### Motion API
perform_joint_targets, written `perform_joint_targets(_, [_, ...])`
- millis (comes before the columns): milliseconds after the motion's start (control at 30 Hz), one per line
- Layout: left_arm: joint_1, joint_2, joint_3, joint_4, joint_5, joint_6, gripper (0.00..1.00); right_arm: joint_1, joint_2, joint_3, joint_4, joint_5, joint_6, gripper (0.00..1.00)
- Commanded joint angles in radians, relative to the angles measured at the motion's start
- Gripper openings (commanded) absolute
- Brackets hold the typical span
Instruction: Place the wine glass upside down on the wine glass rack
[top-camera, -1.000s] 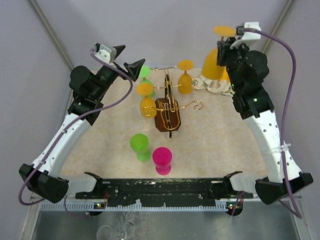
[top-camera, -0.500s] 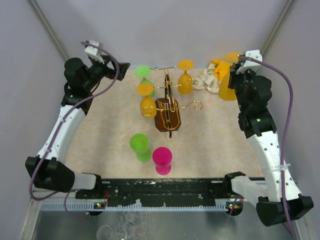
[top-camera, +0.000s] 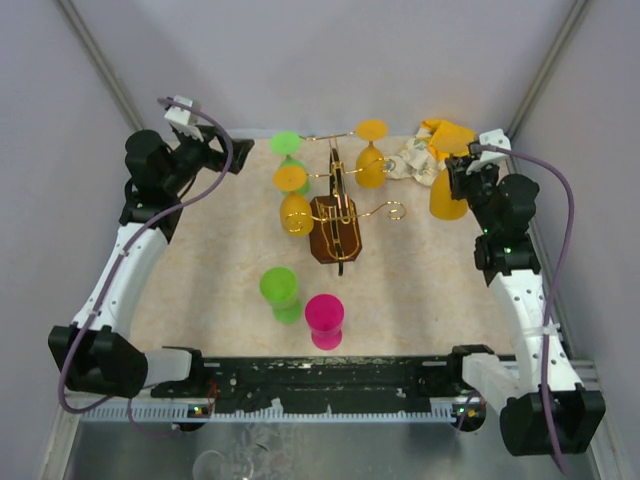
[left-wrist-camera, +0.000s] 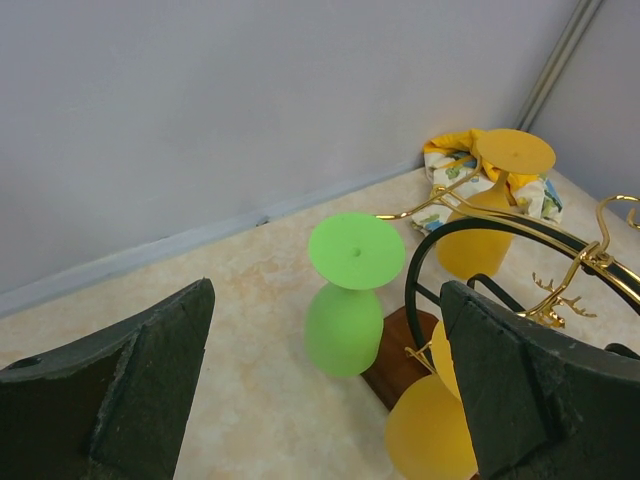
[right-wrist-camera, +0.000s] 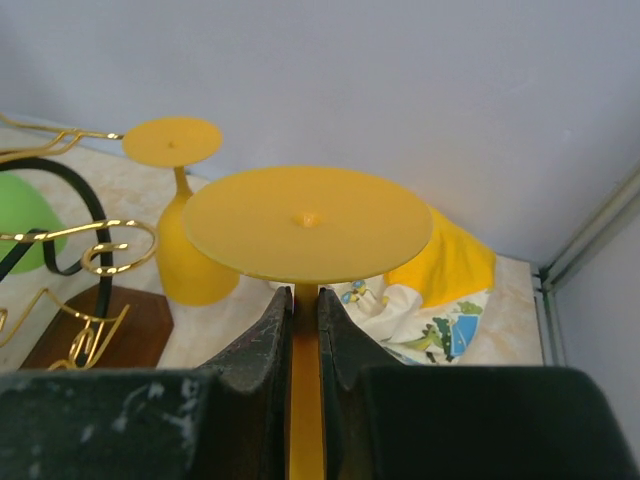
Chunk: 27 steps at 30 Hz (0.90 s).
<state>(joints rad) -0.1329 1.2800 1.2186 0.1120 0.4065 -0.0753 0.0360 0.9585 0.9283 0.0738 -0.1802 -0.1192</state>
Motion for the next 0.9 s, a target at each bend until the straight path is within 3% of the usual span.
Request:
perform_joint_targets(0, [0.007,-0.036,-0.02,0.042,0.026,-0.005,0.99,-0.03,-0.03,-0.024,0.14,-0.169,-0.003,0.0])
perform_joint_targets(367, [0.009,-0.033,-0.048,0.073,0.03,-0.022,0.99,-0.045,0.035,-0.099,0.188,-0.334,0.014,0.0])
perform_joint_targets(600, [0.009,-0.061,-0.078,0.075,-0.024,0.004,0.99,-0.044,0.024,-0.252,0.455,-0.451,0.102,0.0])
perform_joint_targets(867, [0.009,-0.076,-0.094,0.056,-0.038,0.013,0.99,-0.044,0.07,-0.319,0.676,-0.555,0.166,0.0])
